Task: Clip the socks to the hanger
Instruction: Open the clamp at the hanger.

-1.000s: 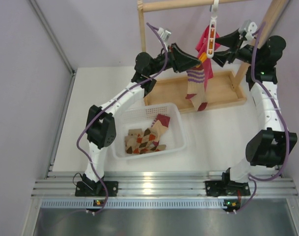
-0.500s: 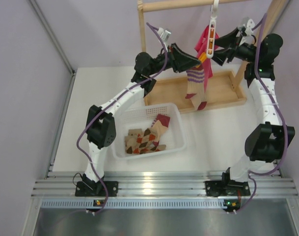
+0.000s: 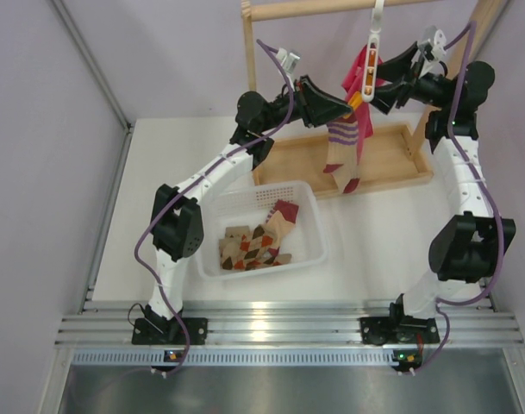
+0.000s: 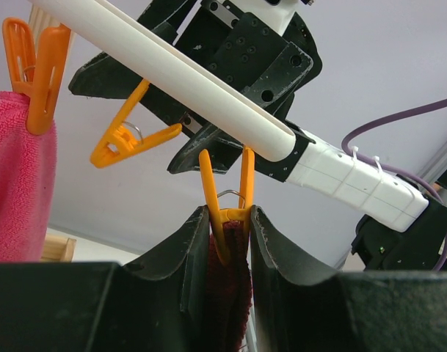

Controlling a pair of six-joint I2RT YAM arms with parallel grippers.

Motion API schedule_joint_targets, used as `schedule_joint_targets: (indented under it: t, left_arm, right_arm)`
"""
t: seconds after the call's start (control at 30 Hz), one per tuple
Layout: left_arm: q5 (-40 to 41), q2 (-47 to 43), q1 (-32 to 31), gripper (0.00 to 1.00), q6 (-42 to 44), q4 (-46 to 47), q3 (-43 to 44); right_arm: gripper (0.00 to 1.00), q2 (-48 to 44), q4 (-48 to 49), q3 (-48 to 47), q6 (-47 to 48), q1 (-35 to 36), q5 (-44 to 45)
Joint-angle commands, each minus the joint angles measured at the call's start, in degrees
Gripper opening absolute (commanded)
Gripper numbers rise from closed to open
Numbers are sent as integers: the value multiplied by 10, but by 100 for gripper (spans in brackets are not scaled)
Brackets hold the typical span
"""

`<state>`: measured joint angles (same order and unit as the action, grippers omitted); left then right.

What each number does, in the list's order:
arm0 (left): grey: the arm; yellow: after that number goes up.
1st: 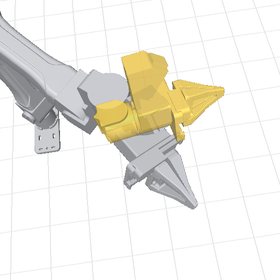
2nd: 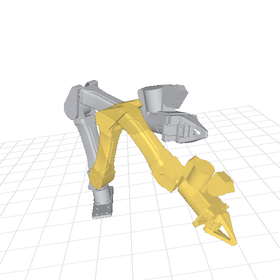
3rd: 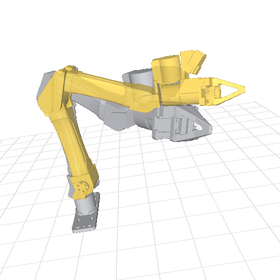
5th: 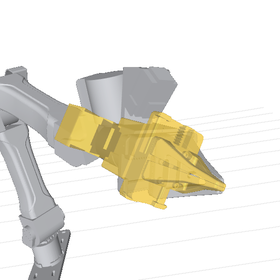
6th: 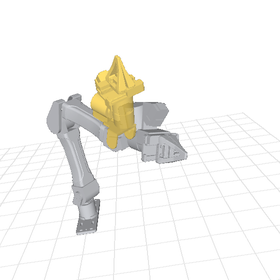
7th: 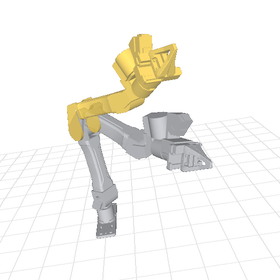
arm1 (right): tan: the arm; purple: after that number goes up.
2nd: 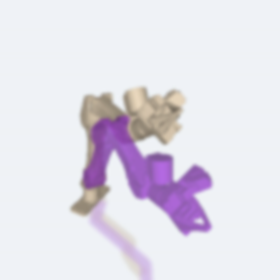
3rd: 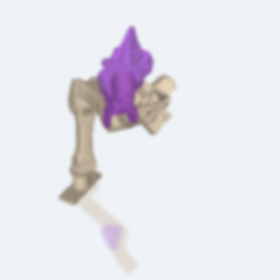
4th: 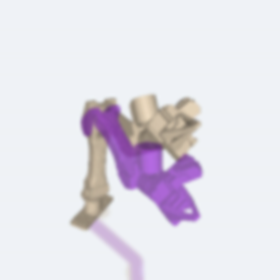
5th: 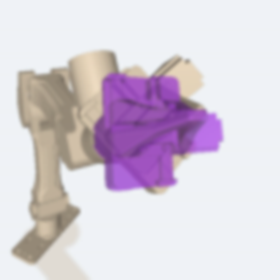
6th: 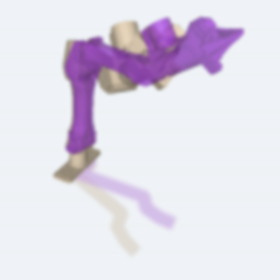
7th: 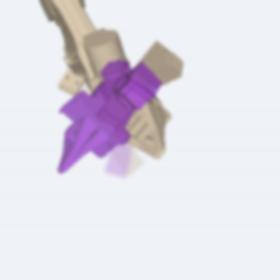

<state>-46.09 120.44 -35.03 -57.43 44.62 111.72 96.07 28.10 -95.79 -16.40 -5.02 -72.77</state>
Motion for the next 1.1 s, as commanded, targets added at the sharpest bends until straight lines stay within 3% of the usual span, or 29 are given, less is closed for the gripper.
schedule_joint_targets:
  t: [0.0,0.17,0.4,0.57,0.73,0.8,0.83,0.87,1.07]
  left_arm:
    - [-12,-34,1,0,-7,35,1]
    - [-8,-33,1,0,-6,33,2]
    - [-9,-35,1,0,-4,31,-1]
    - [-8,-36,1,0,-3,33,-4]
    - [-3,-42,4,0,1,32,-8]
    - [0,-46,6,6,7,28,-11]
    - [2,-47,7,12,9,27,-12]
    - [5,-48,9,24,13,27,-12]
    - [3,-61,16,51,38,26,-22]
  right_arm:
    - [66,-13,56,-27,-31,5,-6]
    - [67,-26,44,-10,-32,7,18]
    - [42,-33,24,0,-15,7,40]
    - [27,-24,44,-11,-63,7,45]
    - [3,-9,51,-28,-127,6,40]
    - [0,-8,46,-28,-137,6,40]
    - [0,-7,41,-29,-147,6,41]
    - [0,-7,40,-28,-155,7,41]
    - [0,-4,41,-26,-221,7,50]
